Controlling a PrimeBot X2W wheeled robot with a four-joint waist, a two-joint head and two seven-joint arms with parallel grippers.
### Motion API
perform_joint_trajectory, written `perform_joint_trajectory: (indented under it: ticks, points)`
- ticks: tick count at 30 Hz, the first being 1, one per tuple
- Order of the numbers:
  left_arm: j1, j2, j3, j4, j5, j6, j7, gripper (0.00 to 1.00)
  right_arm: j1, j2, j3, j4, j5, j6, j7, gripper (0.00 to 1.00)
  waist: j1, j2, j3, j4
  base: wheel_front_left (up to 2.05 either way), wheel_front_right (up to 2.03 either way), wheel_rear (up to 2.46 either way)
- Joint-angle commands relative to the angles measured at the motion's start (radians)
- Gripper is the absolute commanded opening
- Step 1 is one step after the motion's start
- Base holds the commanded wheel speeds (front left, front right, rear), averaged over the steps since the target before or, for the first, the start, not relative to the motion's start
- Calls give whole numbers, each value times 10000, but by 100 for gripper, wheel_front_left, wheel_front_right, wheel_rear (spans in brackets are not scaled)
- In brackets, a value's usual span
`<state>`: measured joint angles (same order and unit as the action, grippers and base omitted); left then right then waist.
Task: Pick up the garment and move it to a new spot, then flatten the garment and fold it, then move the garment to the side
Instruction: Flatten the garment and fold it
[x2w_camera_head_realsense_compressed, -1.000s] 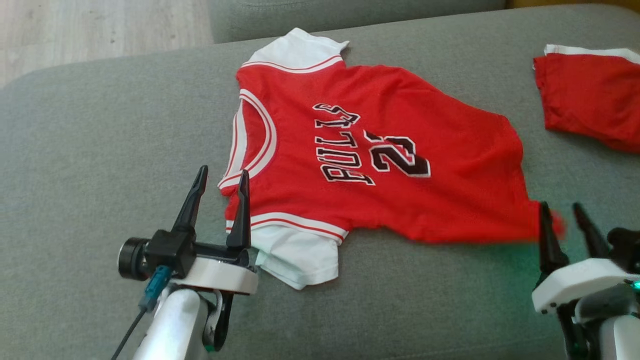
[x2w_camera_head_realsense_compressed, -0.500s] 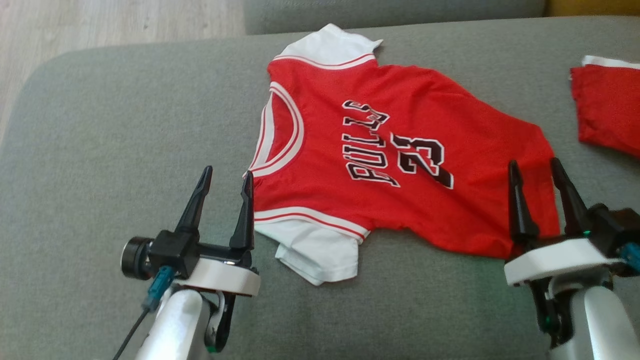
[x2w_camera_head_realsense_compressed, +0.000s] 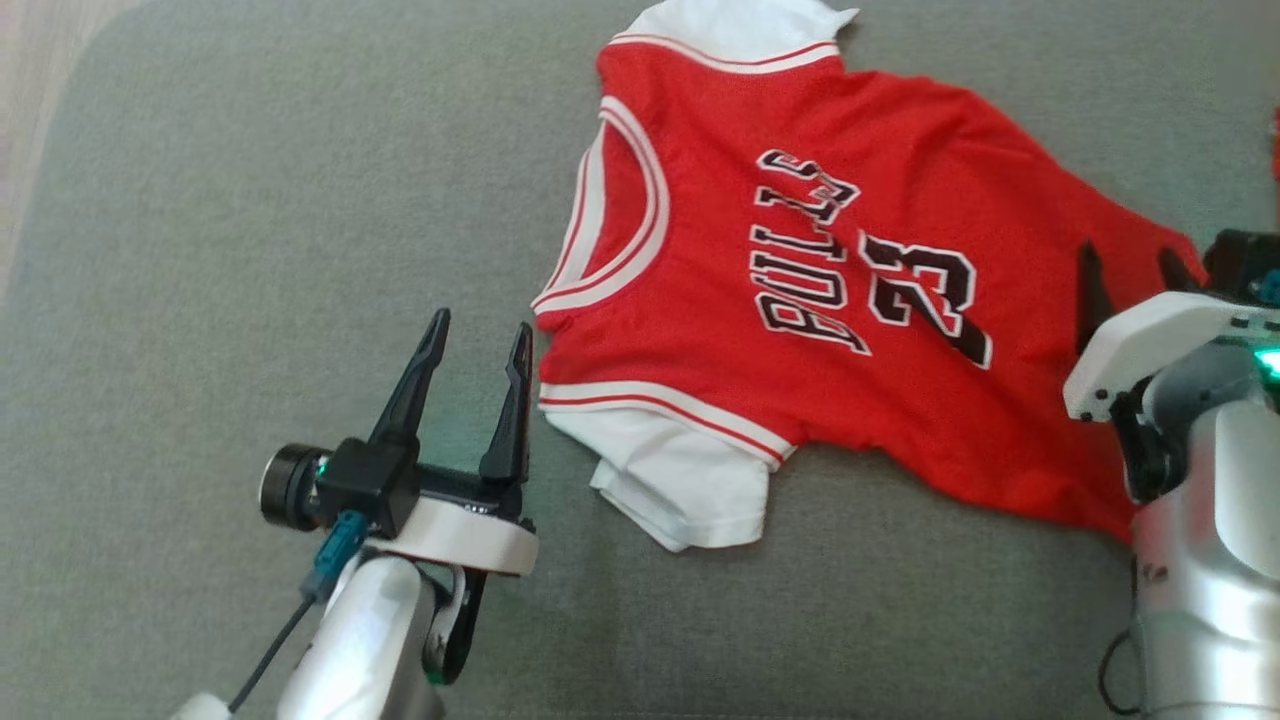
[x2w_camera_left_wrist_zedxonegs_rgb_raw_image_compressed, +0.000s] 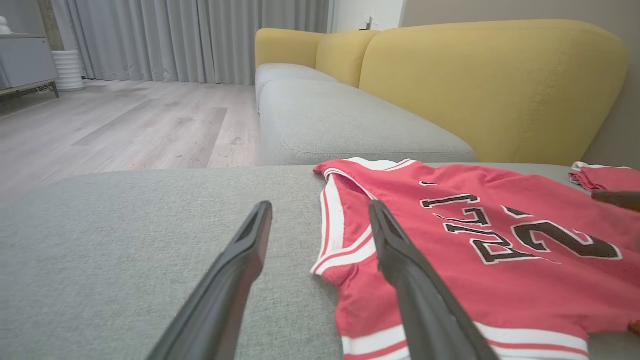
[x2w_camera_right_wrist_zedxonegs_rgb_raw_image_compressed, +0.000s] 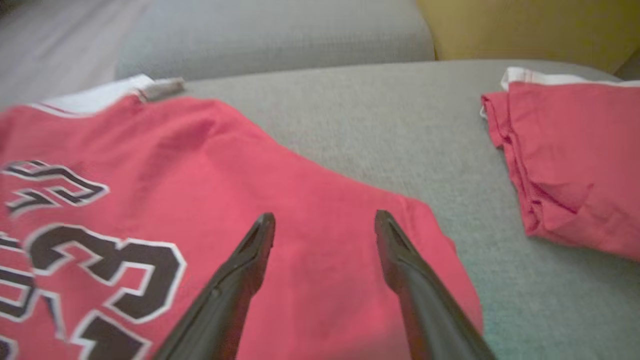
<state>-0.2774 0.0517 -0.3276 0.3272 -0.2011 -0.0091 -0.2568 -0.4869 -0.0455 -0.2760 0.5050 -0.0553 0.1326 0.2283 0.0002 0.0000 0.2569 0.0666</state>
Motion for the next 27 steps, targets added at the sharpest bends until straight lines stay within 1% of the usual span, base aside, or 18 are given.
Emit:
perform_joint_trajectory:
  ticks: [1,5,6,8,9,10,13,18,27]
  points:
    - [-343,44,205,-243,37,21,-49,100,-274,-47,134,-211,-169,-19,6,100,-2,0,147,165,0,0,0]
    - [-444,28,147,-239,-19,30,-49,100,-831,-47,-587,850,-1198,-19,64,100,-2,0,269,371,0,0,0]
    - [-486,22,147,-240,-41,43,-49,100,-1023,-47,-727,1326,-1520,-19,121,100,-2,0,314,433,0,0,0]
    - [-524,19,159,-254,-53,51,-49,100,-1196,-47,-788,1752,-1723,-19,185,100,-2,0,378,470,0,0,0]
    - [-545,17,161,-263,-54,53,-49,100,-1271,-47,-831,1935,-1838,-19,231,90,-2,0,409,489,0,0,0]
    - [-564,16,160,-271,-54,53,-49,100,-1352,-47,-871,2090,-1934,-19,241,0,-2,0,434,503,0,0,0]
    - [-610,10,142,-288,-56,56,-49,100,-1627,-47,-991,2332,-2258,-19,66,0,-2,0,500,543,0,0,0]
    - [-677,3,121,-304,-72,68,-49,100,-2296,-111,-1278,2306,-2925,-19,-555,0,-2,0,591,581,0,0,0]
    - [-819,-5,62,-222,-105,58,-49,100,-3787,-690,-2160,2432,-4136,-19,-1776,0,-2,0,633,710,0,0,0]
